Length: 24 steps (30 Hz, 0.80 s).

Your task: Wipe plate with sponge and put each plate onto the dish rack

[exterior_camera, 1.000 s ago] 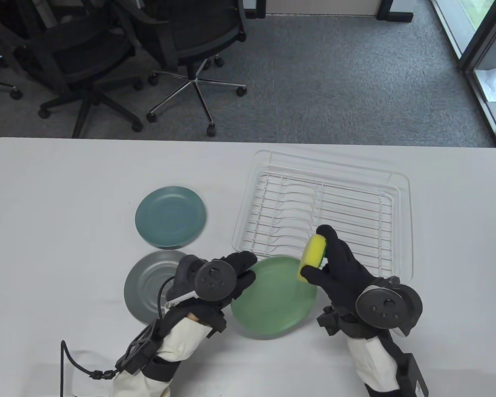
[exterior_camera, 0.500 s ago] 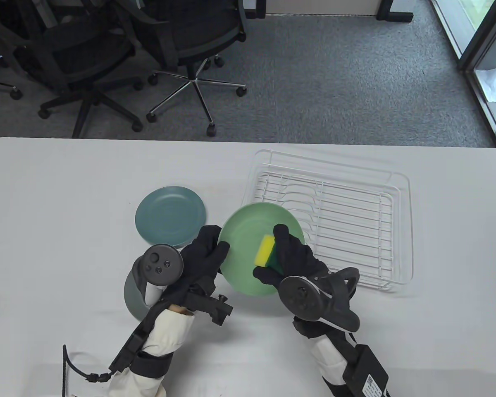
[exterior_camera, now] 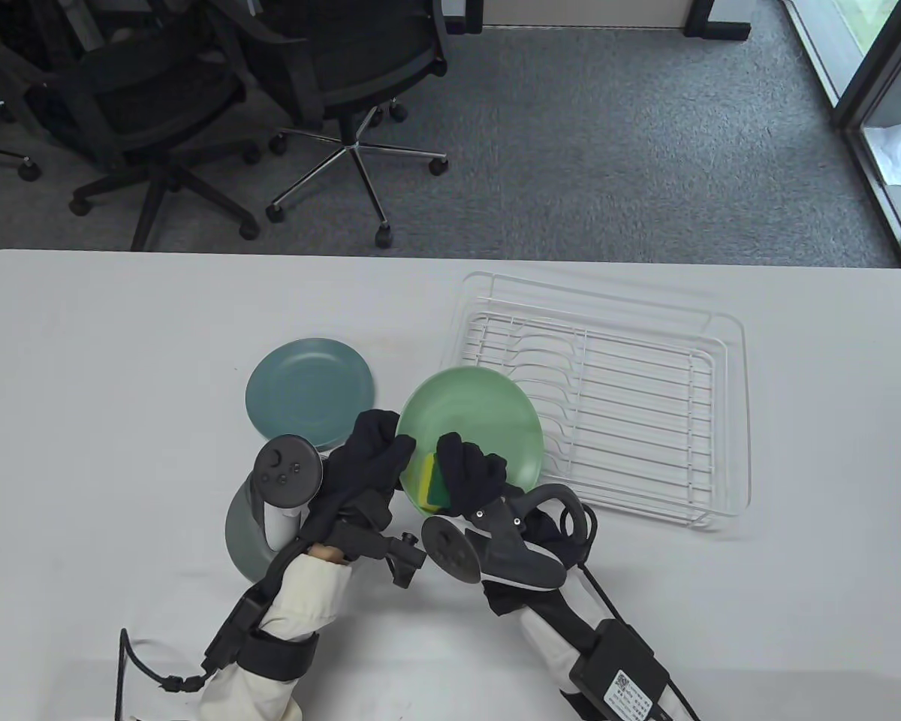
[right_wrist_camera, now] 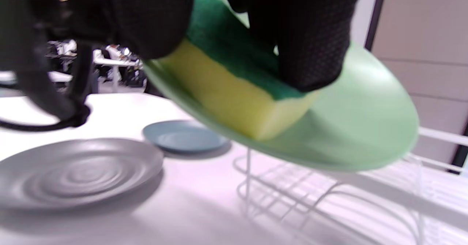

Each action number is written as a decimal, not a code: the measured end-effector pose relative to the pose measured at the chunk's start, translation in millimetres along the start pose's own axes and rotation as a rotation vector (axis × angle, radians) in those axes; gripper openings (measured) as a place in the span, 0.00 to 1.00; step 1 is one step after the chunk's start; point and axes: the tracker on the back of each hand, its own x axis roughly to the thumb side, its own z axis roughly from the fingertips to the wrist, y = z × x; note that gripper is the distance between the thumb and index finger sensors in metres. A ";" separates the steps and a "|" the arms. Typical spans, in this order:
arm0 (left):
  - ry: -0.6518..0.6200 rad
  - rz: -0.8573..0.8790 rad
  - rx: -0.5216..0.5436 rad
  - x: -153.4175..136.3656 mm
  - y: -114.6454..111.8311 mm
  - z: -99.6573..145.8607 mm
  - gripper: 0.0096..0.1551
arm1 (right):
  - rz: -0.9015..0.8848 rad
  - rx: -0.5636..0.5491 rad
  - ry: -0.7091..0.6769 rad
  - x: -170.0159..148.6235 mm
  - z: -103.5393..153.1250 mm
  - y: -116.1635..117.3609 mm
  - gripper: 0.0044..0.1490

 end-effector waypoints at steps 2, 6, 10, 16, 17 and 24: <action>0.021 0.019 0.006 0.9 1.9 1.5 0.27 | 0.006 0.012 -0.035 2.6 -0.4 2.2 0.54; 0.011 0.023 -0.012 5.2 0.4 2.9 0.29 | 0.065 -0.120 -0.018 4.1 0.8 1.7 0.53; -0.009 0.089 -0.082 12.2 -6.5 4.6 0.29 | 0.084 -0.346 0.066 -6.2 5.9 -1.5 0.52; 0.002 0.211 -0.098 12.0 -6.8 4.9 0.30 | 0.090 -0.372 0.180 -31.9 9.5 -1.6 0.51; 0.004 0.216 -0.096 11.6 -6.7 4.9 0.30 | 0.076 -0.370 0.192 -35.0 9.2 -1.1 0.51; 0.070 0.258 -0.046 4.3 -1.9 5.0 0.29 | 0.065 -0.116 0.232 -49.9 6.9 0.7 0.53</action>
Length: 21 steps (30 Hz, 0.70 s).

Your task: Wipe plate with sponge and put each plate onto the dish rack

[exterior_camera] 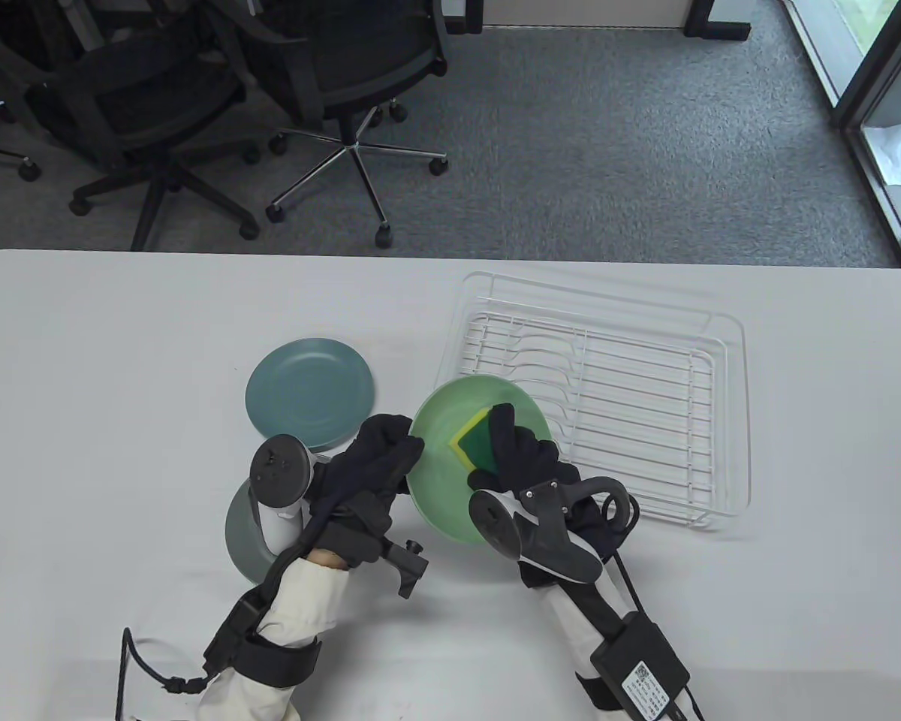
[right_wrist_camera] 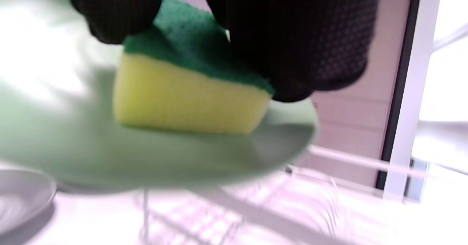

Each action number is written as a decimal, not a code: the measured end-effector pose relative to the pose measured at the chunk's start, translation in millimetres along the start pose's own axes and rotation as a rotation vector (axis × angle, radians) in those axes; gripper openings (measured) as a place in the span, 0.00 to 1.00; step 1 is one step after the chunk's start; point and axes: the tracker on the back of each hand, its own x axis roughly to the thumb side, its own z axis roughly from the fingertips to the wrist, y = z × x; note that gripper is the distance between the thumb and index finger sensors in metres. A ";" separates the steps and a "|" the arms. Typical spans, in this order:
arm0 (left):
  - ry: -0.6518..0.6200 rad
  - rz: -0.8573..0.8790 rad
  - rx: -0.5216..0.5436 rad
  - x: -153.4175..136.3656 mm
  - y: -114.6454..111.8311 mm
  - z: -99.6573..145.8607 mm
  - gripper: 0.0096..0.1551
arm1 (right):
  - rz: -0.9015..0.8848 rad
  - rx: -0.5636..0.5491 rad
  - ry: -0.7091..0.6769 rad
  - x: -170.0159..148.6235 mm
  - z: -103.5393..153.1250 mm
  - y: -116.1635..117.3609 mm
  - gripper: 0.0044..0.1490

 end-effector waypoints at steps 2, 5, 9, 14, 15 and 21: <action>0.017 0.021 0.018 -2.5 3.6 0.2 0.29 | -0.023 0.053 -0.027 1.2 0.0 -1.5 0.53; 0.027 0.024 0.028 -4.3 6.5 0.3 0.29 | -0.074 0.112 -0.093 8.2 1.2 -5.3 0.53; 0.026 0.002 0.024 -4.9 5.1 0.1 0.29 | -0.150 0.157 -0.206 19.6 4.7 -12.0 0.53; 0.020 -0.011 -0.008 -4.9 -0.3 -0.2 0.29 | -0.191 0.084 -0.224 22.7 6.7 -14.6 0.53; 0.019 -0.016 -0.017 -4.7 -2.1 -0.1 0.29 | -0.209 0.056 -0.213 21.2 6.1 -13.5 0.53; 0.004 -0.055 -0.072 -3.6 -13.1 -0.2 0.28 | -0.211 -0.066 -0.122 6.5 0.4 -2.2 0.53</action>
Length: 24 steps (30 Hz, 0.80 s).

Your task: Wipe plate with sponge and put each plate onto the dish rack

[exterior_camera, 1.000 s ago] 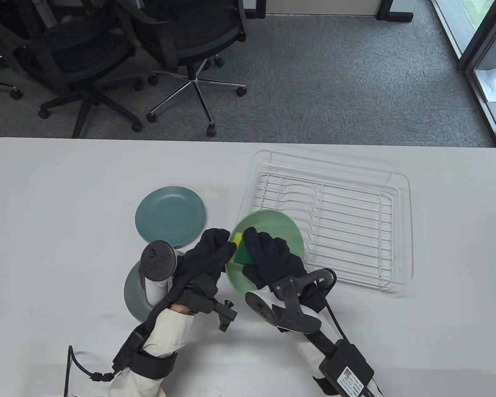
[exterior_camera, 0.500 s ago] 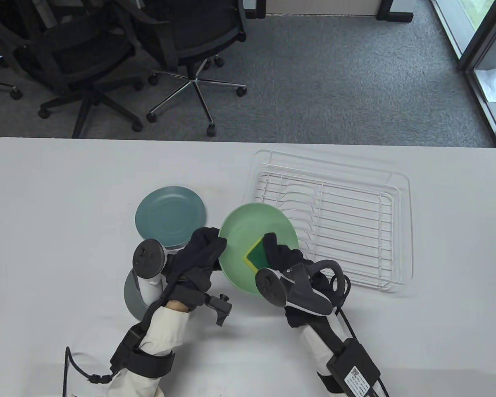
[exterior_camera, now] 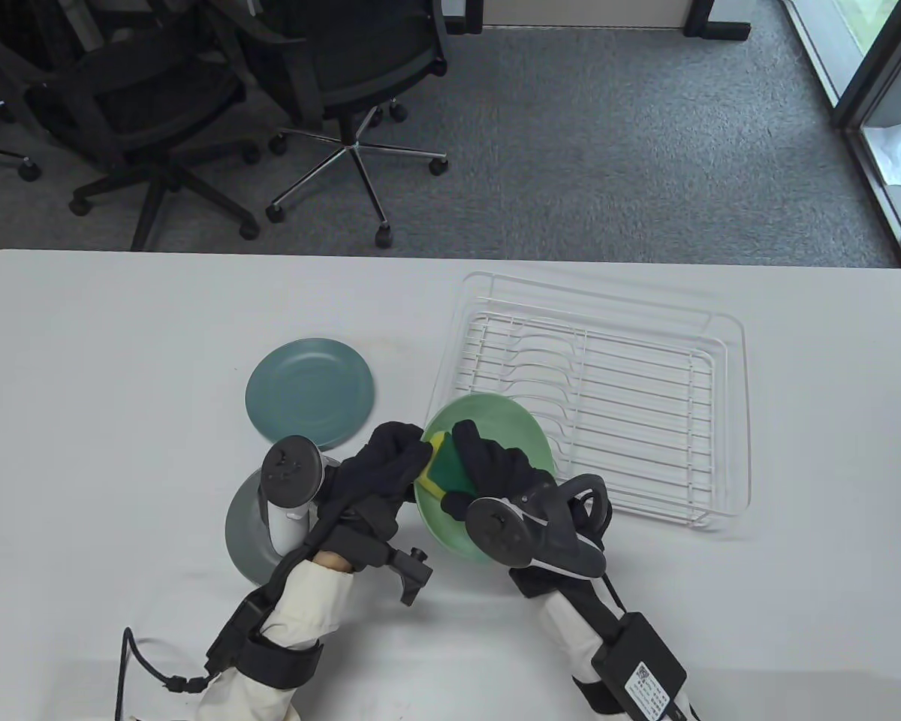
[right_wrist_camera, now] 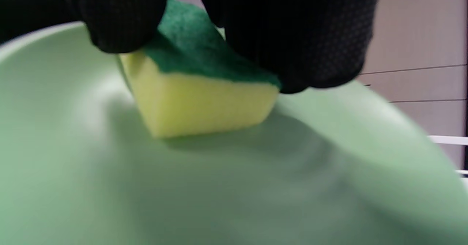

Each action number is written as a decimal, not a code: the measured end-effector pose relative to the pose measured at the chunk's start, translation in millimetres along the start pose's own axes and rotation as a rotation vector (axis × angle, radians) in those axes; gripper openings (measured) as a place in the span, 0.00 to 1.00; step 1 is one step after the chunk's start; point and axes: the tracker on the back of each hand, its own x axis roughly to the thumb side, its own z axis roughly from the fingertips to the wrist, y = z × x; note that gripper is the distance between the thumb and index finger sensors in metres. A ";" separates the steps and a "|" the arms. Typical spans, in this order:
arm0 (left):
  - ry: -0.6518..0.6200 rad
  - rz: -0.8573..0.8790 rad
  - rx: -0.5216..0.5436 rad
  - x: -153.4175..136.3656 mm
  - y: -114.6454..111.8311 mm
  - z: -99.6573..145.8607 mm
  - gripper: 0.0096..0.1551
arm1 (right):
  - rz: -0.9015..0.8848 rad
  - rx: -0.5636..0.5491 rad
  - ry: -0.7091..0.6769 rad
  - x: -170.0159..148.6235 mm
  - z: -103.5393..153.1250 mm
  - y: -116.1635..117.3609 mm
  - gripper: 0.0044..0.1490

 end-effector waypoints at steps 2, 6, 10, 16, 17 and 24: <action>0.003 0.002 -0.019 -0.3 -1.4 -0.2 0.28 | -0.003 -0.012 0.048 -9.7 -1.6 4.2 0.52; -0.003 -0.007 -0.019 0.6 -3.0 0.1 0.28 | -0.026 -0.018 0.130 -28.9 -2.9 11.5 0.52; -0.006 0.004 0.013 1.4 -0.1 0.9 0.28 | 0.036 0.053 0.174 -41.7 -3.1 15.0 0.52; 0.005 0.009 0.073 -2.3 8.9 1.2 0.28 | 0.025 0.235 0.133 -43.5 -0.8 14.3 0.52; 0.008 0.011 0.078 -3.2 9.7 0.9 0.28 | 0.006 0.276 0.115 -41.8 -1.4 13.5 0.52; 0.030 -0.003 0.087 -8.0 10.6 0.0 0.28 | -0.159 0.431 -0.101 -17.7 -2.5 10.1 0.53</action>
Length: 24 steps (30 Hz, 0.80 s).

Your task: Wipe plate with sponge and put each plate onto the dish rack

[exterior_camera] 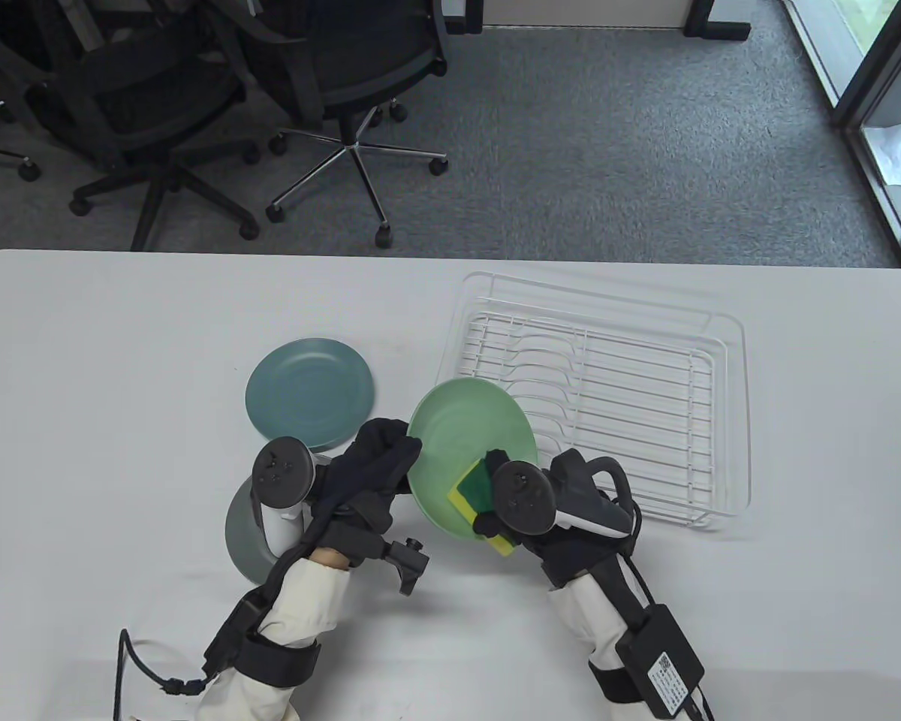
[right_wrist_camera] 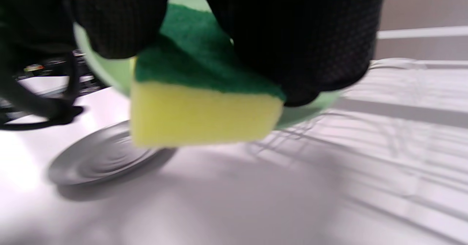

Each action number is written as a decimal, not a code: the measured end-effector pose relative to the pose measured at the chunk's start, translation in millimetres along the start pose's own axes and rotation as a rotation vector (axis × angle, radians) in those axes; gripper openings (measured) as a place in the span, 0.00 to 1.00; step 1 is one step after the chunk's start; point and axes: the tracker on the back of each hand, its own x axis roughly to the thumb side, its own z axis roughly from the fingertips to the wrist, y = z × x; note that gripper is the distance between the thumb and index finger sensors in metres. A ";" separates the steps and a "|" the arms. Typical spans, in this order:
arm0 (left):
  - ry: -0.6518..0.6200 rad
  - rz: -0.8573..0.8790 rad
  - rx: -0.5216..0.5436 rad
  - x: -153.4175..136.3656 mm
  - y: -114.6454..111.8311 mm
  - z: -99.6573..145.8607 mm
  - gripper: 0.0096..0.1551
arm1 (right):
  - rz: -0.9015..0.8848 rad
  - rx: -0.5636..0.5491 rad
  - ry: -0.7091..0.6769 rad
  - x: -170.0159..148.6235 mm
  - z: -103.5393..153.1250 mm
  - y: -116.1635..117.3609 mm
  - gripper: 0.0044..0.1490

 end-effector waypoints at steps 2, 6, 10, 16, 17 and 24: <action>0.001 -0.013 -0.008 -0.1 -1.9 0.1 0.28 | -0.021 -0.013 -0.061 8.0 0.1 -0.4 0.53; -0.005 -0.007 -0.045 1.1 -8.5 0.5 0.27 | -0.016 -0.155 -0.068 13.0 2.0 -2.8 0.54; -0.015 -0.013 -0.082 4.0 -16.2 1.9 0.27 | 0.007 -0.337 0.024 5.4 3.5 -2.7 0.54; -0.027 -0.020 -0.104 7.3 -21.0 3.3 0.26 | 0.097 -0.407 0.165 -12.9 2.8 1.1 0.53; -0.029 -0.022 -0.103 7.2 -21.0 3.2 0.26 | 0.107 -0.402 0.183 -15.5 2.6 1.8 0.53; -0.023 -0.001 -0.046 5.4 -10.6 2.2 0.26 | 0.102 -0.284 0.225 -28.9 -0.4 6.4 0.53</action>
